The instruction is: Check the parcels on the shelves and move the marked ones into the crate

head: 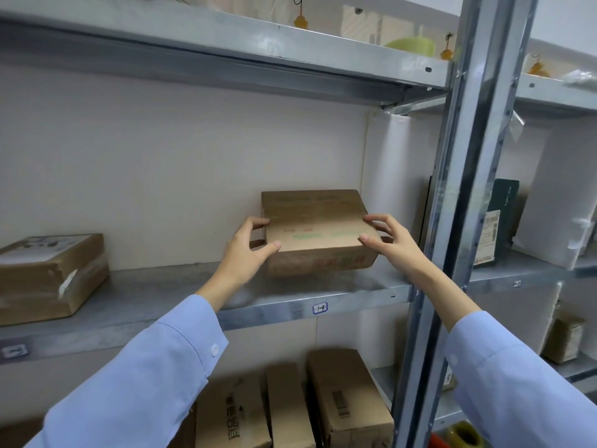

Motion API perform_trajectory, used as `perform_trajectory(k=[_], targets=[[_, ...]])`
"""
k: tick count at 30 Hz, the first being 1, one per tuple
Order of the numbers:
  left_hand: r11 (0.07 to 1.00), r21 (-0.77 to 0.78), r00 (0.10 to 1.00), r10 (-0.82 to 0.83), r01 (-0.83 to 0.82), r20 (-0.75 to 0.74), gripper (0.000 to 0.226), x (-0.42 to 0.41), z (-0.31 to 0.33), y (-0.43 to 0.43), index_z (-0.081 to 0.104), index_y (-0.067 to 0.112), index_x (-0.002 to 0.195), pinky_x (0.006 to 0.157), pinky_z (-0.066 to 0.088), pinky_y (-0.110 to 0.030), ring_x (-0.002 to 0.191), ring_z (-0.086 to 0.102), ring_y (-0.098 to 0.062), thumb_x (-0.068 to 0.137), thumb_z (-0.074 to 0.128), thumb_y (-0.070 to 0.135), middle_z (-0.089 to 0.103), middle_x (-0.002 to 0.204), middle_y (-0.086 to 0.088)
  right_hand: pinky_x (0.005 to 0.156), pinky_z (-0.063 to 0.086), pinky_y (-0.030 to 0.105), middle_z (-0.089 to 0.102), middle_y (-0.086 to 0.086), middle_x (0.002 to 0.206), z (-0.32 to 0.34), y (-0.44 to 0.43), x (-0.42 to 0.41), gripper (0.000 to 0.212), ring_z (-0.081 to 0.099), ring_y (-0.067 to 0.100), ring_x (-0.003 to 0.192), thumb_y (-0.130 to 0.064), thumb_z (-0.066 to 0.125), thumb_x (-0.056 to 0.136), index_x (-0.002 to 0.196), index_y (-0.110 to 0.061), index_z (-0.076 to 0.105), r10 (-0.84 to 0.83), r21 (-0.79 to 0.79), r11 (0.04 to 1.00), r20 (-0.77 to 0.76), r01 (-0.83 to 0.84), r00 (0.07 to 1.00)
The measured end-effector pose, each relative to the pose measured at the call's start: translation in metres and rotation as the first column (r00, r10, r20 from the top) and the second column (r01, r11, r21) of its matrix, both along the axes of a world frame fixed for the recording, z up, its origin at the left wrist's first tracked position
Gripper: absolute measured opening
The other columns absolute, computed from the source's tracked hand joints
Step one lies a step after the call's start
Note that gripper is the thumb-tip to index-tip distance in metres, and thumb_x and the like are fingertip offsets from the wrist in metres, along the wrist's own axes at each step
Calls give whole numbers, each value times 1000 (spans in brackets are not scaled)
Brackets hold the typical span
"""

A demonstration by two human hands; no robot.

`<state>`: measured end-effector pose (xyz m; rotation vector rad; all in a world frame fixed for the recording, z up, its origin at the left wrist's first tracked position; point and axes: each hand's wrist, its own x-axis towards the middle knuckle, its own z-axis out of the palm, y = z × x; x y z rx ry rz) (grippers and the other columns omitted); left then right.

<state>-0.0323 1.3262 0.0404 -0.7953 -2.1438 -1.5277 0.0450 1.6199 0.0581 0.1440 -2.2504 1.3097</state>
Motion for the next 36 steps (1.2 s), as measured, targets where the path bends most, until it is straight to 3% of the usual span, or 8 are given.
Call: perform_trajectory(k=[6,12,16,20,25,29,33,36], targets=[[997,46,998,-59,59,-1,62,-3,0,-5,43,27,131,107,41,-31,125,49,-10,80,77,18,52,135,8,97,47,31,37,4,151,9,-9,4,83,46,27,130,-24,74,86,151,-32,22,-11,-39,999,13,11,1000],[993,76,995,-95,93,31,88,-4,6,-5,30,28,145,87,48,-22,121,52,-15,77,77,1,42,147,4,103,40,34,29,8,158,13,-16,5,99,36,25,140,-12,75,84,156,-29,9,14,-51,999,35,-13,999],[987,101,991,-129,124,47,97,-4,8,-4,25,26,151,97,51,-39,128,50,-19,74,77,-4,43,148,-1,105,43,37,30,5,157,15,-21,6,99,36,23,140,-12,75,84,156,-28,9,10,-35,999,22,-10,1000],[984,139,990,-118,107,72,94,-4,11,-5,25,28,151,93,54,-45,124,52,-19,78,79,6,45,144,1,78,50,15,38,1,143,18,-23,6,97,46,18,123,-13,75,85,155,-30,11,8,-27,1000,1,-8,1000],[988,142,997,-72,68,27,88,-6,12,-6,33,21,150,85,44,-5,125,49,-16,77,79,8,39,138,-5,98,48,26,42,-2,143,18,-24,3,93,47,20,129,-18,78,83,155,-29,19,11,5,1000,-39,-11,999],[982,167,994,-100,93,31,85,-2,12,-6,34,23,147,82,37,4,121,47,-13,78,78,2,36,136,-5,107,42,30,48,-9,140,17,-28,4,87,51,11,123,-20,77,84,153,-27,26,21,4,1000,-33,-21,999],[980,162,992,-120,113,35,84,0,11,-11,39,25,144,100,40,-21,128,47,-13,72,82,23,44,142,2,82,46,9,52,-9,134,16,-29,6,82,51,8,120,-27,75,85,151,-28,27,12,-28,1000,-25,-13,1000],[983,148,992,-114,106,46,73,2,10,-15,44,24,138,109,39,-36,126,49,-11,75,82,24,53,136,8,81,46,15,56,-3,133,15,-27,8,77,55,12,120,-31,76,84,145,-30,29,22,-81,996,5,-22,1000]])
